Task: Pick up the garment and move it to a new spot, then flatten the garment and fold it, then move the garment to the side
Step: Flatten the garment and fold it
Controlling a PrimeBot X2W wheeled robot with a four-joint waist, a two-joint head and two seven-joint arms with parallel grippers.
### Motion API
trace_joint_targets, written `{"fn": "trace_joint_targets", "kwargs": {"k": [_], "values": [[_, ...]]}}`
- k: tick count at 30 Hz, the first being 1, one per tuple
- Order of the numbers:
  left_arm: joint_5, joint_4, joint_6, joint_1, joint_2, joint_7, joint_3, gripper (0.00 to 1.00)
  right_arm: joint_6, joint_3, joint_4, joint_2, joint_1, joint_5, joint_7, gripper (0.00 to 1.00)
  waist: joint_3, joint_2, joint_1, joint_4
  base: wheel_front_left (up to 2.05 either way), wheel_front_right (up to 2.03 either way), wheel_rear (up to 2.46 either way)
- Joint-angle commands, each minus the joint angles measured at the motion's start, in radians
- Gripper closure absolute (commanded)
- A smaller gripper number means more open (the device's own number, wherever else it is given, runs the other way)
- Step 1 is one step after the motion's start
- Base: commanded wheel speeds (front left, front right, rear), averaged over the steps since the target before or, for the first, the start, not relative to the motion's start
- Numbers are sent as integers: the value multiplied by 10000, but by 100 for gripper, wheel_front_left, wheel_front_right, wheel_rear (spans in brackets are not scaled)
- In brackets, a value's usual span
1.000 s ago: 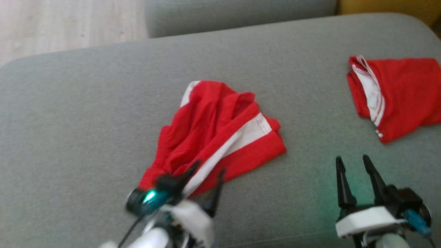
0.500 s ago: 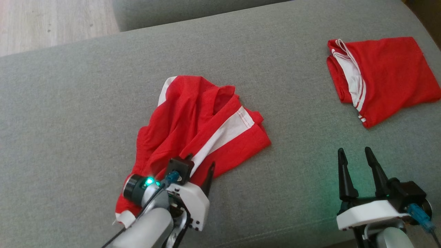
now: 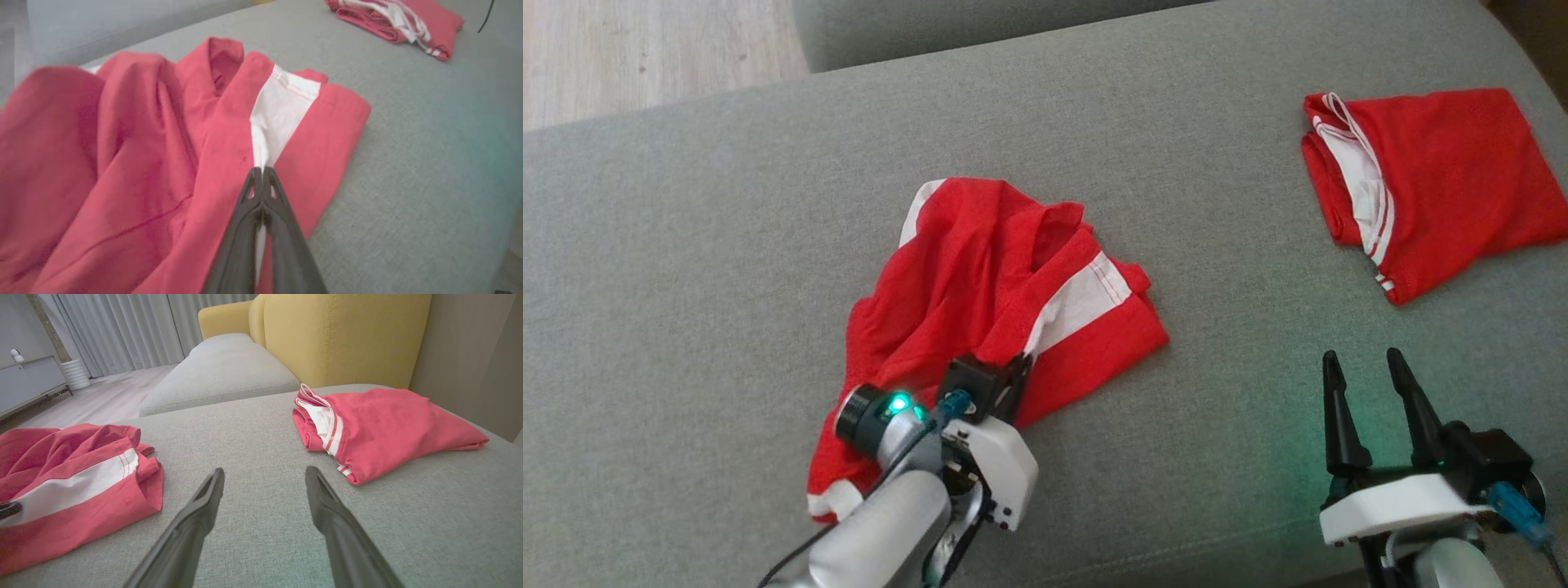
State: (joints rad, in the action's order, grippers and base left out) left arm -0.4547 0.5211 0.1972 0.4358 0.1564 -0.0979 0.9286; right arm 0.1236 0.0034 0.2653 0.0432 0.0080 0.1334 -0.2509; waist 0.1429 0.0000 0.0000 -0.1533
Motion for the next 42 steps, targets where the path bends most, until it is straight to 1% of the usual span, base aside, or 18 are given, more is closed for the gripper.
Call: {"fn": "trace_joint_targets", "kwargs": {"k": [1, 3, 5, 8, 11, 12, 13, 14, 15, 17, 22, 24, 28, 34, 35, 37, 39, 42], "values": [[138, -414, -87, 425, 69, -190, -207, 100, 71, 230, -267, 70, -328, 9, -109, 0, -30, 0, 0, -7, 0, 0, 0], [300, -762, -187, 334, 170, -306, 19, 100, 71, 225, -260, 70, -316, 16, -109, 0, -65, 0, 0, -19, 0, 0, 0], [393, -1217, -416, 66, 309, -235, 376, 100, 71, 173, -263, 70, -289, 12, -109, 0, -94, 0, 0, -25, 0, 0, 0], [472, -1862, -666, -435, 644, 25, 870, 100, 71, 90, -267, 70, -228, -27, -109, 0, -111, 0, 0, -28, 0, 0, 0], [515, -2127, -786, -830, 980, 194, 1187, 100, 71, 37, -257, 70, -188, -45, -109, 0, -124, 0, 0, -20, 0, 0, 0], [494, -2141, -865, -927, 1044, 208, 1270, 89, 71, 43, -245, 70, -181, -45, -109, 0, -127, 0, 0, -23, 0, 0, 0], [469, -2100, -911, -1006, 1092, 227, 1327, 74, 71, 52, -231, 70, -178, -46, -109, 0, -133, 0, 0, -20, 0, 0, 0], [449, -1949, -1032, -1095, 1130, 354, 1486, 19, 71, 91, -198, 70, -190, -41, -109, 0, -144, 0, 0, -30, 0, 0, 0], [393, -1929, -1047, -1114, 1071, 336, 1484, 0, 71, 112, -181, 70, -202, -44, -109, 0, -153, 0, 0, -37, 0, 0, 0], [240, -1978, -1038, -1118, 865, 214, 1401, 0, 71, 135, -153, 70, -227, -50, -109, 0, -180, 0, 0, -56, 0, 0, 0], [-181, -2382, -1323, -1075, 460, -102, 1277, 0, 71, 144, -114, 70, -211, -101, -109, 0, -282, 0, 0, -133, 0, 0, 0], [-235, -2669, -1175, -1075, 453, -343, 1085, 0, 71, 125, -118, 70, -155, -109, -109, 0, -334, 0, 0, -151, 0, 0, 0], [-264, -3199, -234, -1306, 664, -988, 294, 0, 71, -19, -157, 70, 24, -134, -109, 0, -528, 0, 0, -51, 0, 0, 0], [-402, -3875, 1345, -2244, 1255, -1536, -1297, 0, 71, -403, -428, 70, 343, -314, -109, 0, -918, 0, 0, 551, 0, 0, 0], [-402, -3875, 1345, -2244, 1255, -1536, -1297, 0, 71, -403, -428, 70, 343, -314, -109, 0, -918, 0, 0, 551, 0, 0, 0], [-426, -3996, 1675, -2607, 1488, -1592, -1769, 0, 71, -556, -496, 70, 428, -372, -109, 0, -1048, 0, 0, 851, 0, 0, 0], [-442, -4123, 1858, -2956, 1681, -1620, -2184, 0, 71, -690, -548, 70, 493, -409, -109, 0, -1168, 0, 0, 1173, 0, 0, 0], [-333, -4300, 1919, -3377, 1890, -1632, -2724, 0, 71, -862, -575, 70, 558, -461, -109, 0, -1305, 0, 0, 1658, 0, 0, 0]]}}
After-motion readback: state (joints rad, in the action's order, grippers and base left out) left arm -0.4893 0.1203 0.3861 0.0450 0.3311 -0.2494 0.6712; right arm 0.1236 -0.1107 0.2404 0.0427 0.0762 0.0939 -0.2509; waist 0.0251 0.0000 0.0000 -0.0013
